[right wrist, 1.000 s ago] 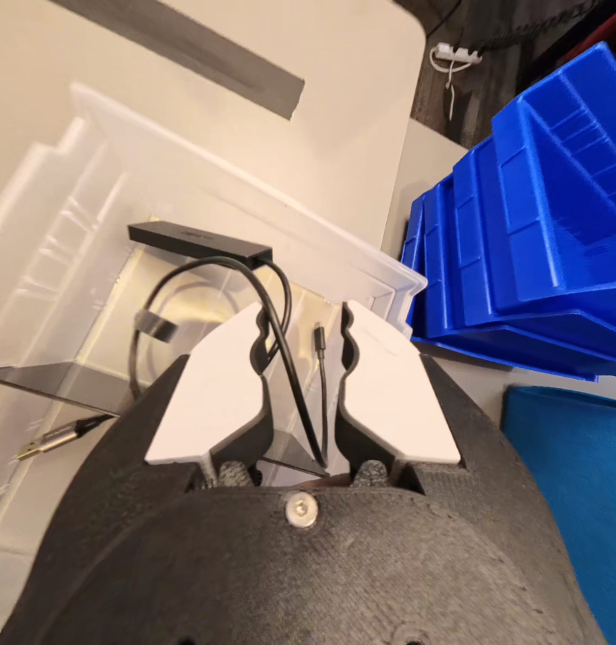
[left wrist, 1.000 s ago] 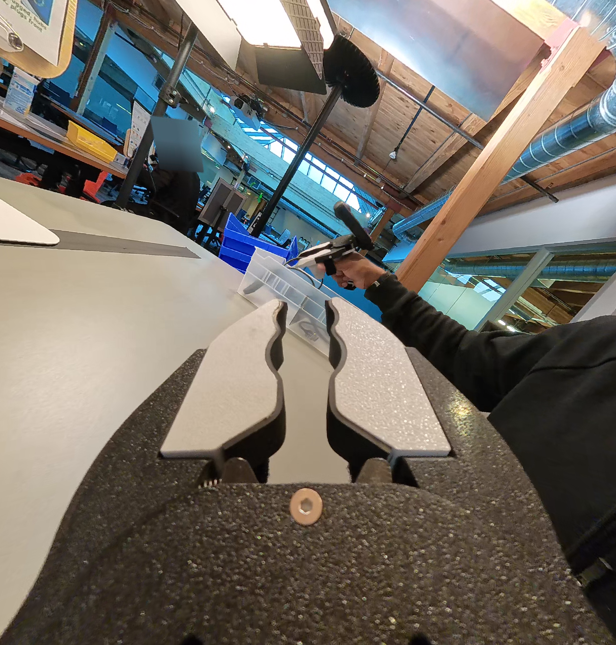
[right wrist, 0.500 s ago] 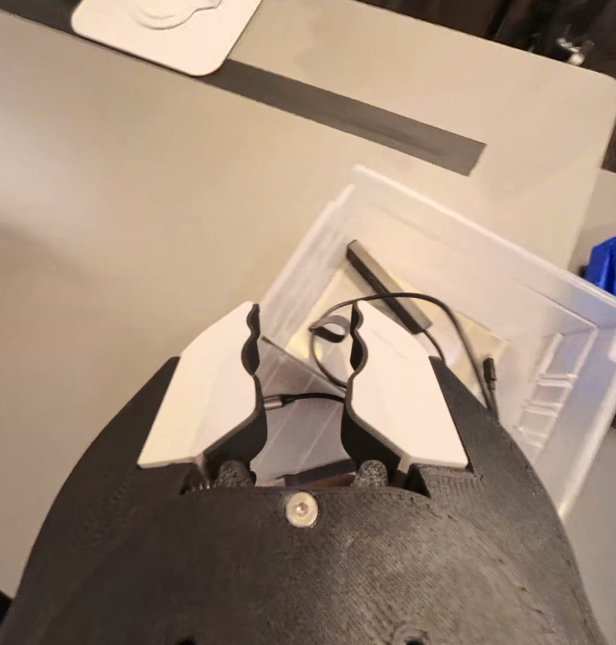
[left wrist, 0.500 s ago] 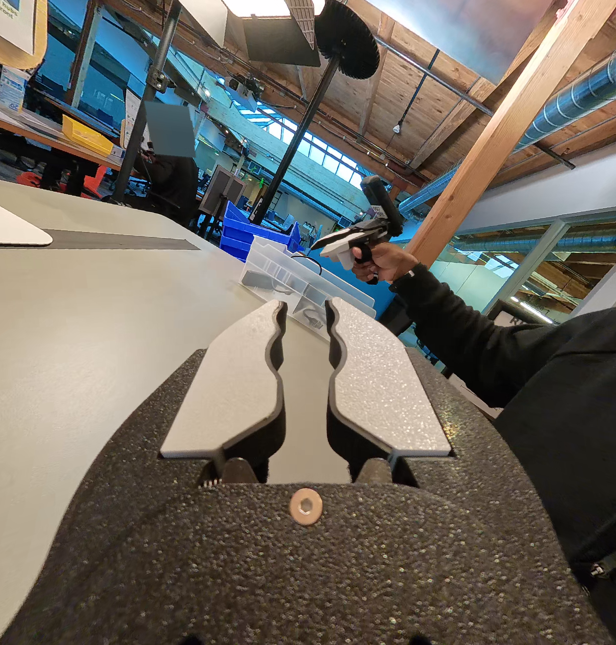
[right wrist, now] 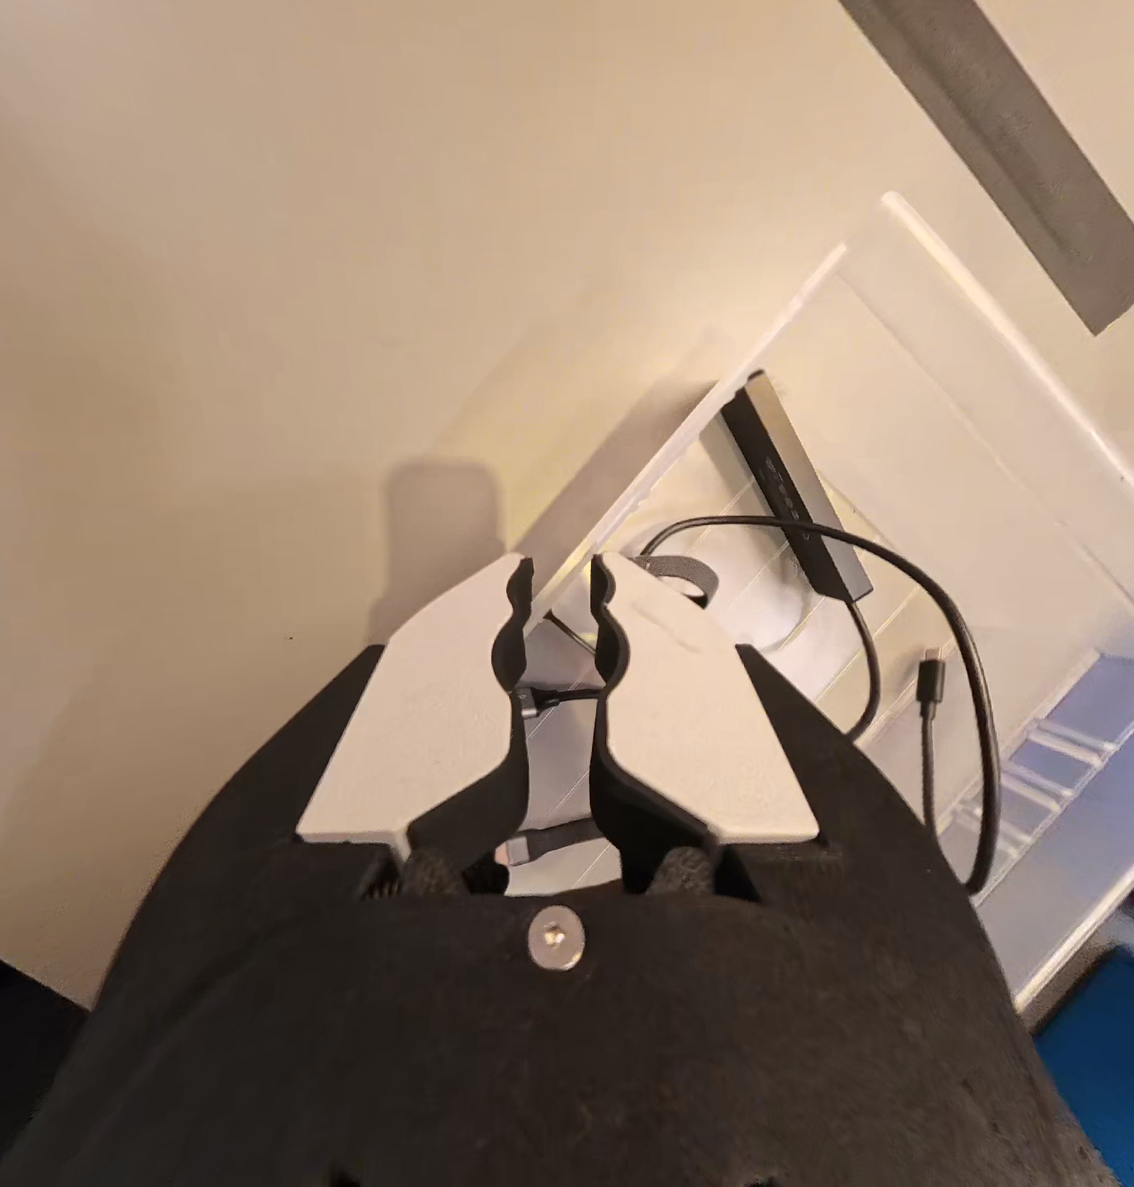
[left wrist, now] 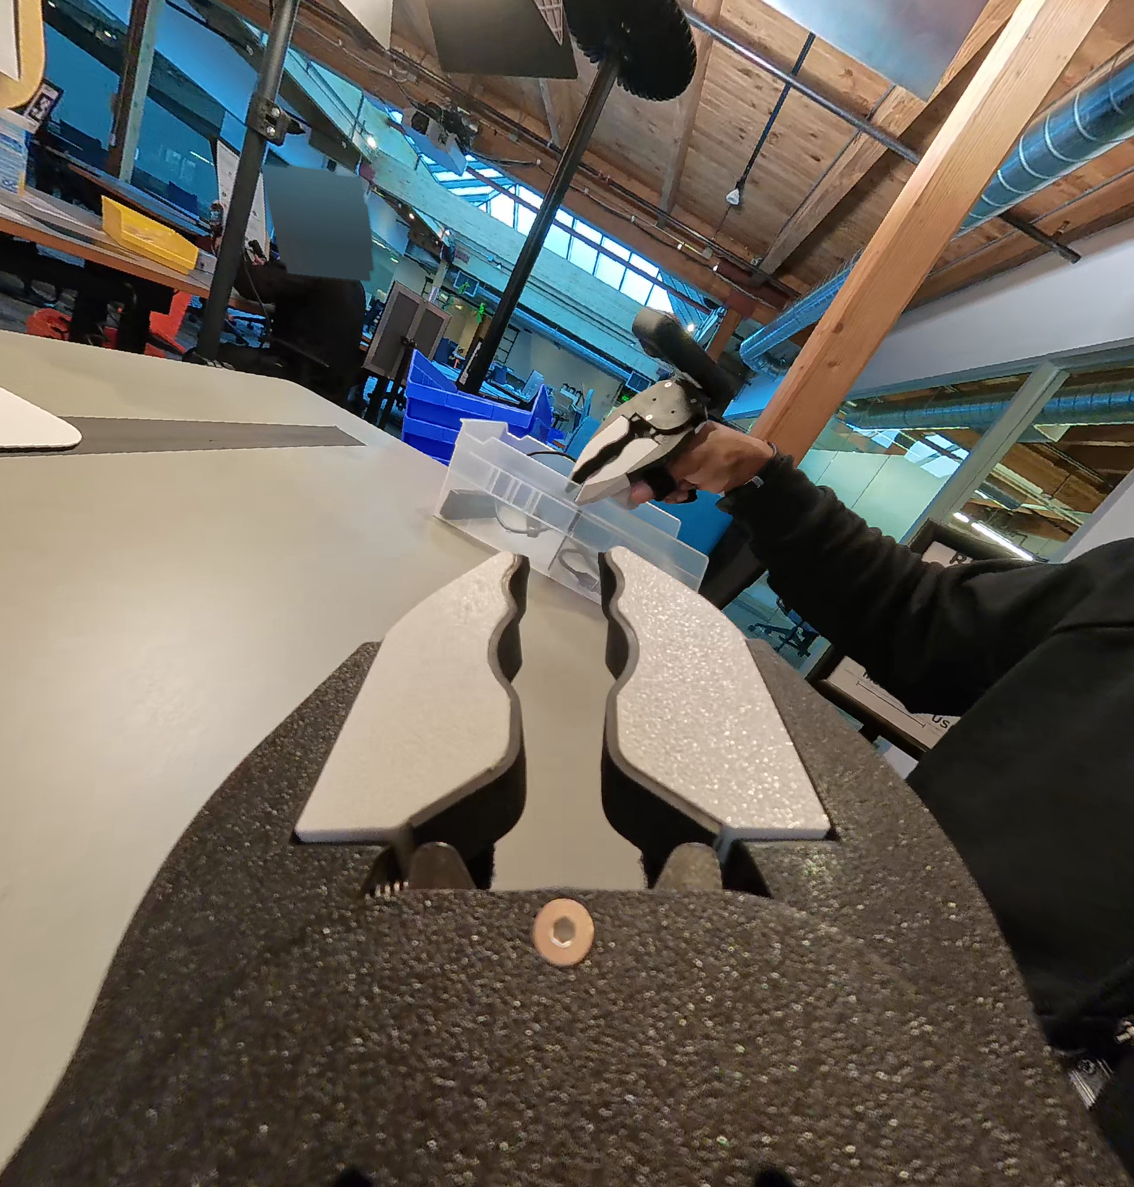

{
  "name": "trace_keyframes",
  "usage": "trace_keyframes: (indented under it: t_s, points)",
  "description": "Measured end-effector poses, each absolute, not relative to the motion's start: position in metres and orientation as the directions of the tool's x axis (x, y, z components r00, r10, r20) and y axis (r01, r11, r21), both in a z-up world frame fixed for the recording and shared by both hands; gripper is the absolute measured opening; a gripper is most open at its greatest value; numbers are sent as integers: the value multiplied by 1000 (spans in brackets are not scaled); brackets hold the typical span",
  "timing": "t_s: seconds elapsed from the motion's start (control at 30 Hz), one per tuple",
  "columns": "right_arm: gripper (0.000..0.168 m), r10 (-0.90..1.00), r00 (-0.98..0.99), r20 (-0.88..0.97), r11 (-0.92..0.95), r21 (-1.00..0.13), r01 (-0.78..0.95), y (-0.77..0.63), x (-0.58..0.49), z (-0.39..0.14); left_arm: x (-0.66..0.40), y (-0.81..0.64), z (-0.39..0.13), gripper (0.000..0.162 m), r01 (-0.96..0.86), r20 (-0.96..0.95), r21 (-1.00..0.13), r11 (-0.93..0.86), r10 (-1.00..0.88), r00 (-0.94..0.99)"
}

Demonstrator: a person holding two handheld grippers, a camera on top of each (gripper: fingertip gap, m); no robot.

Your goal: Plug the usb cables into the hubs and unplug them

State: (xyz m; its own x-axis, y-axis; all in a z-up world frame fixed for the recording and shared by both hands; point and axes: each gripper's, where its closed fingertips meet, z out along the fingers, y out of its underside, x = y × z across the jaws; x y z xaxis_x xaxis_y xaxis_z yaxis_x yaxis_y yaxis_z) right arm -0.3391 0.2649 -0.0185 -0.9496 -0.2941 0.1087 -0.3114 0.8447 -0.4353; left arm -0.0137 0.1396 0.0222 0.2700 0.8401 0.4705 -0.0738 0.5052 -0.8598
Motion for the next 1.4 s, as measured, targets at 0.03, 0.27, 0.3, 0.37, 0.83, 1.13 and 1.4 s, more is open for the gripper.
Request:
trace_keyframes:
  t_s: [0.03, 0.27, 0.3, 0.37, 0.83, 1.13, 1.4]
  points:
    - [16, -288, -951, 115, 847, -432, -309, 265, -339, -19, -14, 140, 22, 22, -75, 469, -861, 504, 841, 268]
    - [22, -183, -978, 104, 778, -593, -209, 257, -310, 18, -5, 143, 42, 22, -183, 442, -852, 491, 861, 252]
    - [24, -185, -981, 57, 728, -663, -176, 253, -289, 32, -2, 145, 51, 22, -222, 466, -820, 528, 841, 275]
    - [24, -219, -972, -81, 594, -801, -67, 242, -235, 62, 3, 148, 68, 24, -334, 533, -709, 621, 782, 322]
    - [10, -469, -521, -713, -140, -522, 841, 170, -95, 119, 16, 195, 91, 56, -726, 591, -283, 626, 711, 382]
    - [0, -421, -435, -796, -44, -461, 886, 147, -93, 98, -14, 198, 84, 53, -692, 621, -386, 610, 727, 294]
    - [0, -428, -632, -646, -124, -650, 749, 144, -108, 78, -10, 142, 79, 49, -746, 708, -381, 546, 691, 144]
